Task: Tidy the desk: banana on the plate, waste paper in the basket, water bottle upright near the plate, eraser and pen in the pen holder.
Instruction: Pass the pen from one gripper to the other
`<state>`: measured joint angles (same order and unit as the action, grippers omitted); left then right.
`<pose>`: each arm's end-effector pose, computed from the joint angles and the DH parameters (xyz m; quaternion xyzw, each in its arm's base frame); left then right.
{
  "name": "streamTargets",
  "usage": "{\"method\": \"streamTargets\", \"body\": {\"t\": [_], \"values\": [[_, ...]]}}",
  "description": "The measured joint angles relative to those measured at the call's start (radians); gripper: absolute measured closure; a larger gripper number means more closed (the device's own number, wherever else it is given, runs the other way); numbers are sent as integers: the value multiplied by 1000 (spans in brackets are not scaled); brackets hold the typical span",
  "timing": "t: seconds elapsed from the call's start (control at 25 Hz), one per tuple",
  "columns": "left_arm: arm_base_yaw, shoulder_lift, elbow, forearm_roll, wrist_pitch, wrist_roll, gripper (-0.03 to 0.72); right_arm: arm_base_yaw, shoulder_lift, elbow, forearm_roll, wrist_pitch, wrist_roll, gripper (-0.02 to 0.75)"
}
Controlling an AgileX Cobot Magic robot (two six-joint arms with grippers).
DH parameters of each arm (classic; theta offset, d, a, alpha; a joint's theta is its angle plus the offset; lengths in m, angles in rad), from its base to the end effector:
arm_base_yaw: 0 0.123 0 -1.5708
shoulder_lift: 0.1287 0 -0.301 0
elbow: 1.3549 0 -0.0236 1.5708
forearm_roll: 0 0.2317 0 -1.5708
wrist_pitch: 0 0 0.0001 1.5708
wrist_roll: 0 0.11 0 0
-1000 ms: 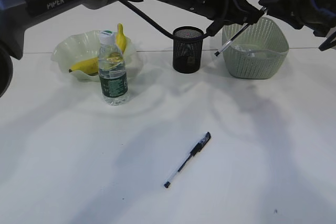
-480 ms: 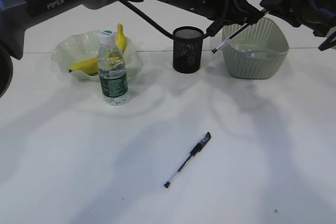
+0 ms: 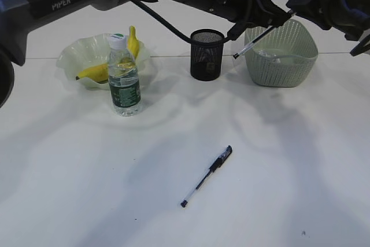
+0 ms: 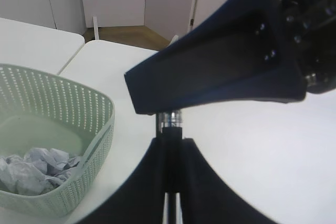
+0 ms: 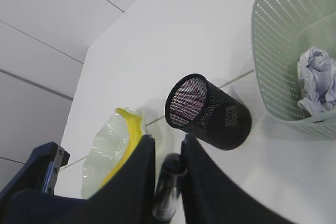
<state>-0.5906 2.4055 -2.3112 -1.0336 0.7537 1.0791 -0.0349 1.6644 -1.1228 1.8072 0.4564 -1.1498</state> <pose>0.4282 -0.3650 0.2776 0.4594 0.6831 -0.3565 0.4419 0.3800 0.0340 0.3030 0.1612 0.7903 0.3493 0.4768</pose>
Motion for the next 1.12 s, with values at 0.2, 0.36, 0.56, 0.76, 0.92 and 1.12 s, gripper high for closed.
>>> {"method": "streamTargets", "body": {"t": [0.2,0.36,0.56,0.76,0.92,1.12], "values": [[0,0,0,0,0,0,678,0,0,0,0,-1,0,615],[0,0,0,0,0,0,678,0,0,0,0,-2,0,616],[0,0,0,0,0,0,678,0,0,0,5,-2,0,637],[0,0,0,0,0,0,680,0,0,-1,7,-2,0,652],[0,0,0,0,0,0,680,0,0,-1,7,-2,0,653],[0,0,0,0,0,2,680,0,0,-1,7,-2,0,653]]}}
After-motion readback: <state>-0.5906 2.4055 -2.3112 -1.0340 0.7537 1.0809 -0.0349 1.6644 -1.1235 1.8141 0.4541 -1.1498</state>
